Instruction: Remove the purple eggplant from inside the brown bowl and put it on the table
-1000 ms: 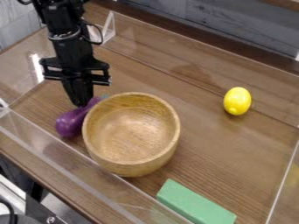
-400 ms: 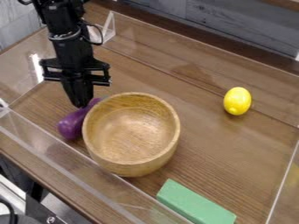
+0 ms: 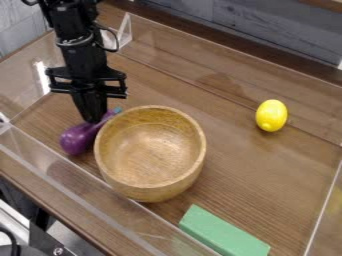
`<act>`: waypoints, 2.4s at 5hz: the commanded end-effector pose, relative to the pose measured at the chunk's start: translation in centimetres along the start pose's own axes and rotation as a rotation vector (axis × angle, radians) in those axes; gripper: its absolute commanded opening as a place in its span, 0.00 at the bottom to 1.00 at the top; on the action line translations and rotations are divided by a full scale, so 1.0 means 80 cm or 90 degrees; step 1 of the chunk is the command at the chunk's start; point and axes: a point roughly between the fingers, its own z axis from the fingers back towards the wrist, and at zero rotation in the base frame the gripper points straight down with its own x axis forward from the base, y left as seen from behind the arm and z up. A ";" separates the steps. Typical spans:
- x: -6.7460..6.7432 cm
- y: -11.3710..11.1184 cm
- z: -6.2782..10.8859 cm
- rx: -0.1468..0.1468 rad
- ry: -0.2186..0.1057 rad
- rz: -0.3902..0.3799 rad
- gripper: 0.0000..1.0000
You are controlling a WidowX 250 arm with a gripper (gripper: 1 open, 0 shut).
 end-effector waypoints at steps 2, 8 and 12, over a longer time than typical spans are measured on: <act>0.014 -0.003 0.013 0.007 -0.026 0.005 0.00; 0.021 -0.010 0.004 0.003 -0.011 0.020 0.00; 0.024 -0.014 -0.001 0.000 -0.001 0.030 0.00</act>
